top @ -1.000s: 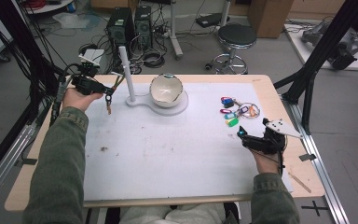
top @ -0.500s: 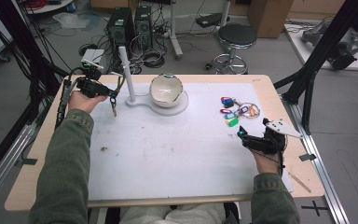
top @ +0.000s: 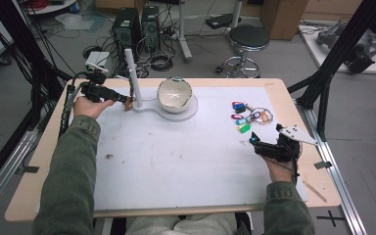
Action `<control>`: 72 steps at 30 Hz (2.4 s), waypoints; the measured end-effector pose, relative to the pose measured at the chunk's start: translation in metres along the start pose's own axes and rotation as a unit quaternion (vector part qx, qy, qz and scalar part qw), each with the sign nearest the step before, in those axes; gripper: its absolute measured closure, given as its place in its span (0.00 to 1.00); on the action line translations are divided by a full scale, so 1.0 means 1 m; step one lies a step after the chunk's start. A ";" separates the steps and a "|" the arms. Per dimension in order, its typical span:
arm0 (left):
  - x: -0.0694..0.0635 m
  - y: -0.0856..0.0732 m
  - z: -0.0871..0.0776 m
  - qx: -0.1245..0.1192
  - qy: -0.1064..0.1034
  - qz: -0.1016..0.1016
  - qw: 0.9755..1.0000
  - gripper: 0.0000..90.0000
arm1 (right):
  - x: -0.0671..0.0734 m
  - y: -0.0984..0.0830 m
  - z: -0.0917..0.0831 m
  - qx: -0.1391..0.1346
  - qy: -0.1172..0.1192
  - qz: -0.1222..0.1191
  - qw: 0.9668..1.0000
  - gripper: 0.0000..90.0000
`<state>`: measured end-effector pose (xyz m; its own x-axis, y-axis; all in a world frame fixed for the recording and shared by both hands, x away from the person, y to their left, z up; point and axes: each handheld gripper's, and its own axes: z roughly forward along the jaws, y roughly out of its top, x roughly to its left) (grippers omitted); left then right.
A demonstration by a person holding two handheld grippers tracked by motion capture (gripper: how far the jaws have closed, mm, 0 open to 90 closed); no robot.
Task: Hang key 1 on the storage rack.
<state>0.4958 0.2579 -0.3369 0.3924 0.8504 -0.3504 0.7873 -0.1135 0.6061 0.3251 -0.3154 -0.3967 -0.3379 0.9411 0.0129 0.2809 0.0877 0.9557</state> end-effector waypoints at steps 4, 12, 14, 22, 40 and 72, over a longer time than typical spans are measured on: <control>-0.001 -0.002 -0.001 -0.005 0.016 0.001 1.000 0.36 | 0.000 0.000 0.000 0.000 0.000 0.001 1.000 0.01; -0.009 -0.002 -0.004 -0.024 0.029 0.014 0.999 0.24 | 0.000 0.000 0.000 0.000 0.001 0.002 1.000 0.01; -0.011 -0.003 -0.004 -0.022 0.037 0.018 0.999 0.19 | -0.001 0.000 0.000 0.000 0.000 0.003 1.000 0.01; -0.013 -0.009 -0.005 -0.030 0.064 0.021 0.997 0.05 | 0.000 0.000 -0.001 -0.001 0.001 0.003 1.000 0.01; -0.015 -0.042 -0.024 -0.058 0.045 0.012 0.997 0.03 | -0.001 0.000 -0.001 -0.002 -0.001 0.003 1.000 0.01; -0.012 -0.109 -0.048 -0.101 0.040 -0.009 0.994 0.02 | 0.000 0.000 0.000 0.002 0.000 -0.004 1.000 0.01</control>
<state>0.3825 0.2843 -0.3643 0.3332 0.8908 -0.3090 0.6792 0.0005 0.7339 0.3251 -0.3159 -0.3970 -0.3397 0.9405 0.0053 0.2814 0.0962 0.9548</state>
